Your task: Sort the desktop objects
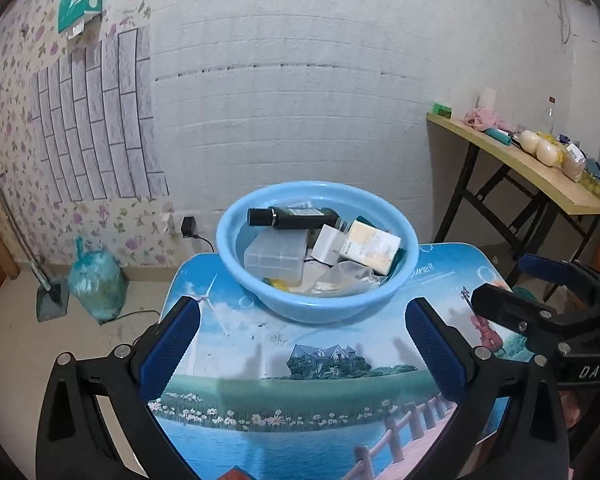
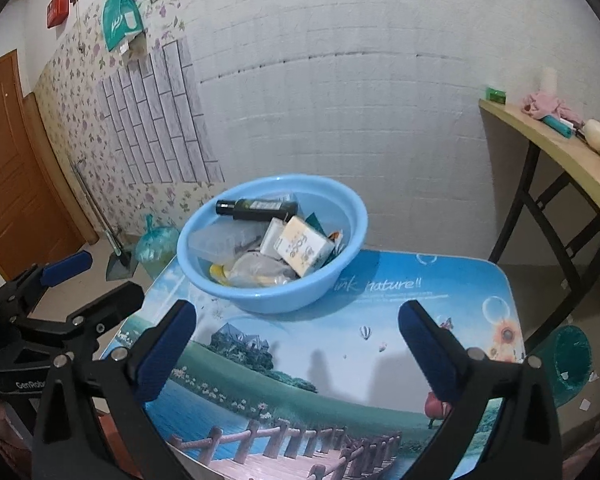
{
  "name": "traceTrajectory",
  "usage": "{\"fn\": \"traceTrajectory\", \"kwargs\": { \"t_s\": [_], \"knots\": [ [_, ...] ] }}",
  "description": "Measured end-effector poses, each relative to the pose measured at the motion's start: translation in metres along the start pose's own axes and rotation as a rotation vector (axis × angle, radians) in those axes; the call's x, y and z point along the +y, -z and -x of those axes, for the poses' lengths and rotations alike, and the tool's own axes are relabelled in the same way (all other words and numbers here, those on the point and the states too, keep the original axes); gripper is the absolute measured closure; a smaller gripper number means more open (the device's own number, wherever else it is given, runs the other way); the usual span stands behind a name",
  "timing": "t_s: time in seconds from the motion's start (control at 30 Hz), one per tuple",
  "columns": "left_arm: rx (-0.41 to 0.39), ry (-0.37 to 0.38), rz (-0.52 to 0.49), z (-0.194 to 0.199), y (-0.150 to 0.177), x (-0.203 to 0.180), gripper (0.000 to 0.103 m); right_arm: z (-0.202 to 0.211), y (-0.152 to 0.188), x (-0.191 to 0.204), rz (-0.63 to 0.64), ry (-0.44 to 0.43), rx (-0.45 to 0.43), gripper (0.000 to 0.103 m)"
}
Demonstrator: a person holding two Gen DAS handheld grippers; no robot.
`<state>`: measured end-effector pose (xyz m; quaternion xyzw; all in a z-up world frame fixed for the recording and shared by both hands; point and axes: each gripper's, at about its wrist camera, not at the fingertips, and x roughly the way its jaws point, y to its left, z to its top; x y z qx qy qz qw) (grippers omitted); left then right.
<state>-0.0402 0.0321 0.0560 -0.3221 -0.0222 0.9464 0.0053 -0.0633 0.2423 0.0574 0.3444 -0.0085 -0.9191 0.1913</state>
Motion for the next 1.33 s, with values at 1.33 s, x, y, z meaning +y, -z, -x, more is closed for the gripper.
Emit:
{"fn": "traceTrajectory", "kwargs": {
  "t_s": [1.33],
  "knots": [
    [0.022,-0.007,0.018,0.015,0.0,-0.002,0.0,0.017,0.003,0.003,-0.003,0.009,-0.023,0.0]
  ]
}}
